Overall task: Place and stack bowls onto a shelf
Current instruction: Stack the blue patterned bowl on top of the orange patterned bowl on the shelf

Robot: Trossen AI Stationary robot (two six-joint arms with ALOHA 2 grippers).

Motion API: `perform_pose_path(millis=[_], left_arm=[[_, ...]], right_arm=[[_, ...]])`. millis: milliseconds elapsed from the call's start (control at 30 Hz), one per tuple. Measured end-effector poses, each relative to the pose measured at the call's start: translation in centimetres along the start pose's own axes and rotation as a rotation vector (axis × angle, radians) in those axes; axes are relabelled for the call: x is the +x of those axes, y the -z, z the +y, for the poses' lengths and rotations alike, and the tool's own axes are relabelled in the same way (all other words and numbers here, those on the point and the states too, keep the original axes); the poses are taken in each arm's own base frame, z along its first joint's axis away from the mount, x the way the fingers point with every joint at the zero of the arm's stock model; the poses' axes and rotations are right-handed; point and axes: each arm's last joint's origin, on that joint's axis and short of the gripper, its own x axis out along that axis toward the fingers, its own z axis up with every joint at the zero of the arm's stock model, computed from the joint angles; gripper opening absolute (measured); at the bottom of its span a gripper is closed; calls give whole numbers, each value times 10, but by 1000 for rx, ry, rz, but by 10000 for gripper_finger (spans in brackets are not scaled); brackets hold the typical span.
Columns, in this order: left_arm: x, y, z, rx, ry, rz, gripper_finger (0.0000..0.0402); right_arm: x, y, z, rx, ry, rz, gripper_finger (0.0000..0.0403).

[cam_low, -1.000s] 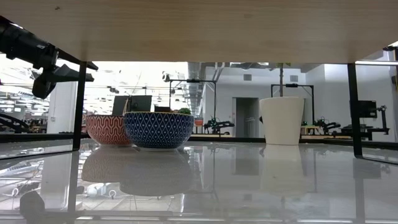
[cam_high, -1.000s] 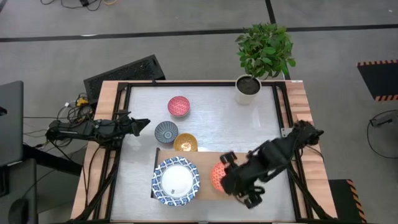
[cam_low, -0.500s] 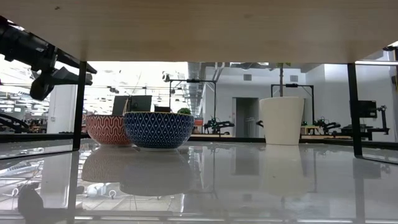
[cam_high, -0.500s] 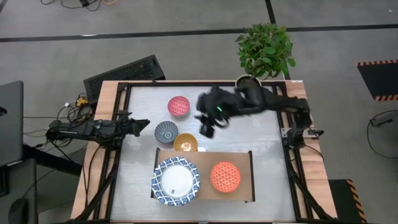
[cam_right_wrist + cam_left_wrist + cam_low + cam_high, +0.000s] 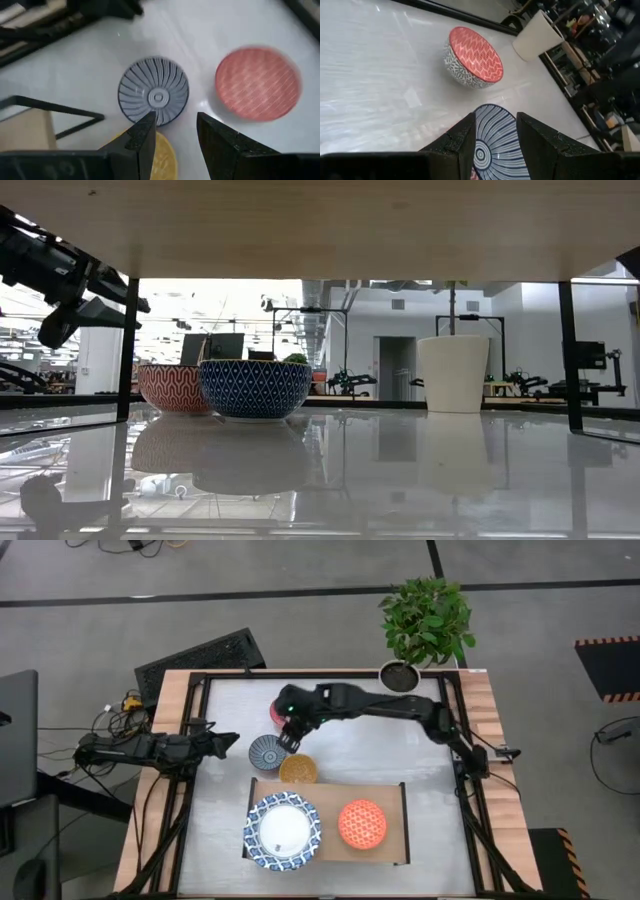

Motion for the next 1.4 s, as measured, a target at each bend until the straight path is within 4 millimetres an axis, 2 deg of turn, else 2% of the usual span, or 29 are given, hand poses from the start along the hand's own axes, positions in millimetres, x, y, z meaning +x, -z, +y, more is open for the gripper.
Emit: perform_pose_path(millis=[200,733,1000,1100,1200,1400], left_arm=[[0,1,3,-18,-33,-3,128],[0,3,5,-8,-49,14,128],[0,3,7,-2,-64,23,128],[0,3,7,-6,-64,23,128],[0,3,7,-8,-64,23,128],[0,3,7,-28,-62,22,128]], right_arm=[[45,14,4,104,-2,77,166],[113,37,1,253,-41,196,166],[127,42,-7,278,-51,229,166],[126,38,-9,307,-104,239,166],[117,36,-11,342,-96,249,166],[117,33,-16,396,-85,249,166]])
